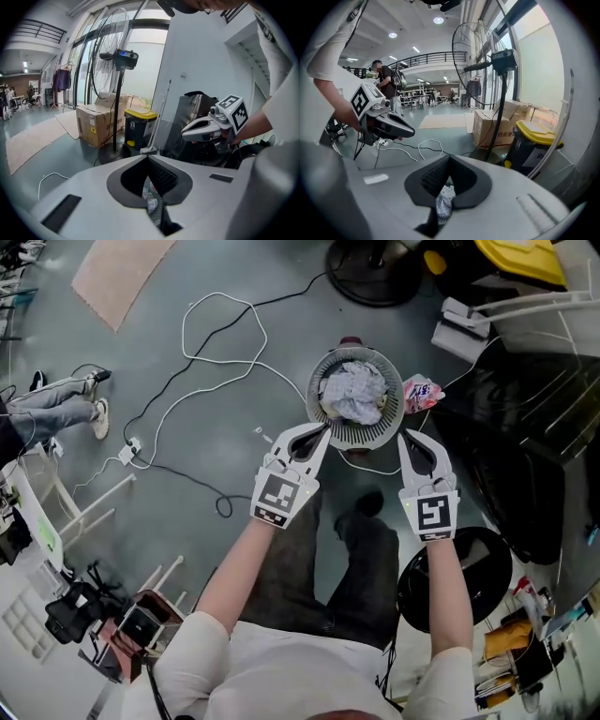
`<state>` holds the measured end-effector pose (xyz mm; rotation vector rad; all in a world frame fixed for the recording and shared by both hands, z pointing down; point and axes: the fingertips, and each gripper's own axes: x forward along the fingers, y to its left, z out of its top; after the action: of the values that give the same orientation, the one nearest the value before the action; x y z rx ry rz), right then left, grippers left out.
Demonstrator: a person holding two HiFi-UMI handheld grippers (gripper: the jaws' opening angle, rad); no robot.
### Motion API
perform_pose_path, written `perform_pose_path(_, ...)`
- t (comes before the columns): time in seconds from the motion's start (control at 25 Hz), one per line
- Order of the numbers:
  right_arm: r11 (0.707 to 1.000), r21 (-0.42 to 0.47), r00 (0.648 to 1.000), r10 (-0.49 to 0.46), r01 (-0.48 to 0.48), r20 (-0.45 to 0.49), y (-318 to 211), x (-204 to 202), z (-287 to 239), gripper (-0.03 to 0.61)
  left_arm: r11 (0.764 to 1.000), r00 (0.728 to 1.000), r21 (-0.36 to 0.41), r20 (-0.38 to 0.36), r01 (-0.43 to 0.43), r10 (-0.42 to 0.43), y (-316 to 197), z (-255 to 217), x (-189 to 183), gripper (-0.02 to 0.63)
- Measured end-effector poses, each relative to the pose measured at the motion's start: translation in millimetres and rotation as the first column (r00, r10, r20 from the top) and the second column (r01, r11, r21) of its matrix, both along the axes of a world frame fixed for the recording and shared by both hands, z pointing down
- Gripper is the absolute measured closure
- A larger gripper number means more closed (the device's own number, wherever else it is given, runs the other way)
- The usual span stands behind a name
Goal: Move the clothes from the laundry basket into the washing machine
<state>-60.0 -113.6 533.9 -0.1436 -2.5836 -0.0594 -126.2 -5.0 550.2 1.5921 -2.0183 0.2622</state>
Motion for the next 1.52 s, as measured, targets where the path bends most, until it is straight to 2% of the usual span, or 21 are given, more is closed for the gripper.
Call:
perform_pose_path(0.12, 0.999, -0.018, 0.999, -0.038, 0.038, -0.02, 10, -4, 46, 0.568, 1.0, 1.0, -0.001, 0.008, -0.009, 0.009, -6, 35, 0, 0.607)
perform_pose_path(0.32, 0.995, 0.005, 0.993, -0.1, 0.101, -0.06, 15, -12, 115, 0.568, 0.996, 0.997, -0.056, 0.022, -0.074, 0.075, -11, 92, -8, 0.607)
perform_pose_path(0.56, 0.991, -0.001, 0.985, -0.137, 0.137, -0.105, 14, -46, 184, 0.565, 0.993, 0.997, -0.089, 0.021, -0.074, 0.076, -16, 139, -40, 0.607)
perform_pose_path(0.64, 0.982, -0.013, 0.972, -0.19, 0.19, -0.136, 19, -53, 208, 0.533, 0.988, 0.993, -0.104, 0.018, -0.115, 0.117, -22, 150, -40, 0.607)
perform_pose_path(0.76, 0.949, -0.017, 0.933, -0.312, 0.315, -0.179, 23, -61, 244, 0.531, 0.979, 0.983, -0.083, 0.009, -0.184, 0.185, -32, 158, -37, 0.607)
perform_pose_path(0.84, 0.927, -0.021, 0.904, -0.371, 0.376, -0.213, 25, -64, 269, 0.5, 0.972, 0.974, -0.065, 0.009, -0.225, 0.226, -36, 170, -36, 0.607)
perform_pose_path(0.96, 0.897, 0.0, 0.863, -0.426, 0.443, -0.271, 30, -69, 306, 0.474, 0.952, 0.956, -0.1, 0.035, -0.288, 0.293, -36, 204, -37, 0.607)
perform_pose_path(1.16, 0.838, 0.024, 0.791, -0.505, 0.545, -0.346, 41, -72, 356, 0.401, 0.921, 0.922, -0.108, 0.063, -0.374, 0.382, -41, 238, -39, 0.607)
perform_pose_path(1.28, 0.796, 0.028, 0.738, -0.547, 0.605, -0.394, 50, -69, 381, 0.333, 0.9, 0.902, -0.116, 0.061, -0.42, 0.428, -42, 245, -42, 0.607)
perform_pose_path(1.36, 0.766, 0.013, 0.69, -0.572, 0.643, -0.444, 54, -65, 400, 0.254, 0.9, 0.9, -0.114, 0.067, -0.421, 0.43, -41, 244, -46, 0.607)
perform_pose_path(1.4, 0.753, 0.002, 0.667, -0.582, 0.658, -0.466, 55, -62, 411, 0.239, 0.902, 0.901, -0.106, 0.068, -0.419, 0.427, -40, 243, -48, 0.607)
perform_pose_path(1.52, 0.733, -0.015, 0.623, -0.589, 0.68, -0.514, 55, -58, 443, 0.173, 0.901, 0.897, -0.086, 0.094, -0.424, 0.431, -41, 246, -53, 0.607)
